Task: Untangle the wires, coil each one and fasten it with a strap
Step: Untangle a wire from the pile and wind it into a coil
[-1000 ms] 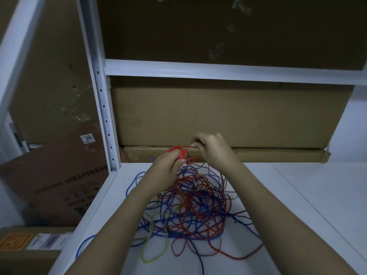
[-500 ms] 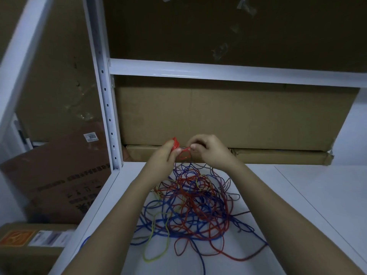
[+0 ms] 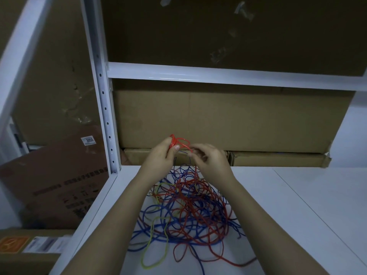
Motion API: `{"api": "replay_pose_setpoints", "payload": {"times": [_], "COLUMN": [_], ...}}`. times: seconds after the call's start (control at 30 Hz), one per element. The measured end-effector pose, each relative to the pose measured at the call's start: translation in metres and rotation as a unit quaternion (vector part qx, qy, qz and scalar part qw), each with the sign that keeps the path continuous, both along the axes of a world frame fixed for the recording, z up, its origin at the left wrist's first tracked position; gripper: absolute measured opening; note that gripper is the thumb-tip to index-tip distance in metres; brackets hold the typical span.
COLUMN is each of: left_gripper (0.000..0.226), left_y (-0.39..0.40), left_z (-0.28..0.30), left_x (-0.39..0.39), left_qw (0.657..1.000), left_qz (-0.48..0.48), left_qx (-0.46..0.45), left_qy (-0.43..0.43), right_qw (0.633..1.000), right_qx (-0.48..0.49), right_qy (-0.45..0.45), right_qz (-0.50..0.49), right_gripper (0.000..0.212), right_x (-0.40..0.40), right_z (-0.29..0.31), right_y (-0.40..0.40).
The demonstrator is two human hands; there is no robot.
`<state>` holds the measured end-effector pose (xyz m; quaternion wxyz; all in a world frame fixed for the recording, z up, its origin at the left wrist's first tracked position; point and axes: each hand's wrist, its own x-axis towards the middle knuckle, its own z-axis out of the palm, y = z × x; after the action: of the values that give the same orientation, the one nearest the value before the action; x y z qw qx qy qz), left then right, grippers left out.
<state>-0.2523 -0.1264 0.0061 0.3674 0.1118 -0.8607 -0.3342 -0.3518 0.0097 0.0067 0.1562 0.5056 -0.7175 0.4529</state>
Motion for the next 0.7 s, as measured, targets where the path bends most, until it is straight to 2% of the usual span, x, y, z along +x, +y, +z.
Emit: {"api": "replay_pose_setpoints", "payload": {"times": [0.07,0.17,0.3,0.37,0.43,0.5,0.6,0.7], "left_gripper": [0.018,0.014,0.023,0.02,0.018,0.021,0.023,0.025], "left_y": [0.001,-0.001,0.0,0.0,-0.002,-0.004,-0.003,-0.003], "left_z": [0.002,0.004,0.011,0.016,0.019,0.024,0.027,0.027], "left_x": [-0.001,-0.002,0.002,0.003,0.006,0.009,0.008,0.003], "left_qw": [1.0,0.998,0.989,0.988,0.985,0.977,0.968,0.96], "left_qz": [-0.002,-0.008,-0.062,-0.106,-0.153,-0.198,-0.232,-0.229], "left_qx": [-0.009,-0.049,-0.074,-0.043,0.017,0.057,0.098,0.158], "left_qy": [-0.007,-0.047,-0.109,-0.103,-0.08,-0.056,-0.01,0.024], "right_qw": [0.997,0.974,0.948,0.965,0.992,1.0,0.983,0.941], "right_qx": [0.005,0.018,0.042,0.042,0.018,-0.012,-0.027,-0.037], "right_qy": [0.07,0.198,0.262,0.208,0.097,-0.002,-0.138,-0.28], "right_qz": [-0.015,-0.11,-0.177,-0.154,-0.082,0.0,0.115,0.186], "right_gripper": [0.019,0.025,0.022,0.018,0.017,0.017,0.028,0.033], "right_x": [0.001,0.0,-0.006,-0.011,-0.018,-0.02,-0.014,-0.012], "right_z": [0.005,0.012,0.027,0.03,0.029,0.024,0.016,0.011], "right_y": [0.002,0.004,0.001,-0.001,-0.001,-0.002,-0.006,-0.004]}}
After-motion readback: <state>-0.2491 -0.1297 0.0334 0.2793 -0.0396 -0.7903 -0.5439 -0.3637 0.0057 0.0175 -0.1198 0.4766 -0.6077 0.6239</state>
